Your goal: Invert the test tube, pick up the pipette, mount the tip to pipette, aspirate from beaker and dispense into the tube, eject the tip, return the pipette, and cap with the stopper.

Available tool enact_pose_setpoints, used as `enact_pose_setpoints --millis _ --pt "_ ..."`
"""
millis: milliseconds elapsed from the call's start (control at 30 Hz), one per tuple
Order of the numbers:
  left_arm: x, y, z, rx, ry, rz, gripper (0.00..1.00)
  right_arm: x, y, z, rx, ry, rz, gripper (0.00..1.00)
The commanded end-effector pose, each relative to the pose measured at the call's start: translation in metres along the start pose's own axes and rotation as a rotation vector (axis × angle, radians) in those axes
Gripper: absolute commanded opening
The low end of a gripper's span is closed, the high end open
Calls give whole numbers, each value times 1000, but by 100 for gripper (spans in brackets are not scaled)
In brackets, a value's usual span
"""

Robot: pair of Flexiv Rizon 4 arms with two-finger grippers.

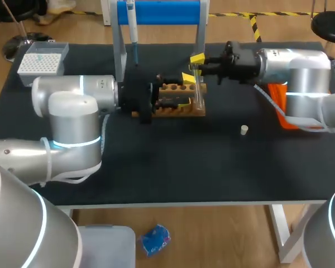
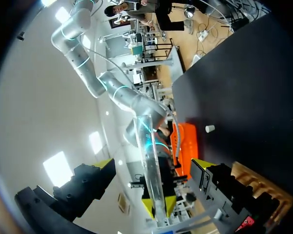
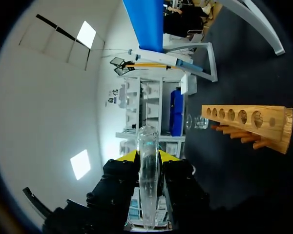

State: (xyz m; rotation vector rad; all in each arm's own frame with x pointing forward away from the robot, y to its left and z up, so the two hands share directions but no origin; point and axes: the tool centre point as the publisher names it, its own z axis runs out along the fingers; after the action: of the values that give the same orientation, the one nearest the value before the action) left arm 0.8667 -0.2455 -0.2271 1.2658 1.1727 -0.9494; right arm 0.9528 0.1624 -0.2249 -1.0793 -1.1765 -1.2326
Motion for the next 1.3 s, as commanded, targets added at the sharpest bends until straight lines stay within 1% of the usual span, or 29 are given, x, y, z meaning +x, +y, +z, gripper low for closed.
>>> enact_pose_setpoints --millis 33,300,367,433,533,600,733,833,1000,1167,1233,1300 --pt "1 3 6 15 5 3 100 -6 8 4 30 0 5 0" --pt "4 0 5 24 12 -18 100 -9 8 11 52 -14 -2 0" --pt "5 1 5 21 7 -25 91 -9 7 11 51 -14 -1 0" --pt "5 2 5 20 6 -29 86 -9 7 11 51 -16 -2 0" --pt "6 2 6 21 8 -38 71 -9 6 11 51 -18 -5 0" --pt "7 2 7 20 8 -41 64 -8 6 12 51 -19 -7 0" --pt "8 2 8 21 12 -48 65 -8 5 14 54 -23 -11 0" --pt "9 2 9 20 13 -53 63 -8 5 15 56 -22 -11 0" --pt "12 4 8 10 11 -67 63 -9 4 17 60 -23 -12 0" --pt "14 6 10 6 5 -73 66 -10 3 17 62 -24 -14 0" --pt "13 6 11 11 -4 -74 64 -11 2 16 61 -25 -13 0" --pt "13 7 13 13 -7 -74 60 -12 2 16 60 -28 -11 0"
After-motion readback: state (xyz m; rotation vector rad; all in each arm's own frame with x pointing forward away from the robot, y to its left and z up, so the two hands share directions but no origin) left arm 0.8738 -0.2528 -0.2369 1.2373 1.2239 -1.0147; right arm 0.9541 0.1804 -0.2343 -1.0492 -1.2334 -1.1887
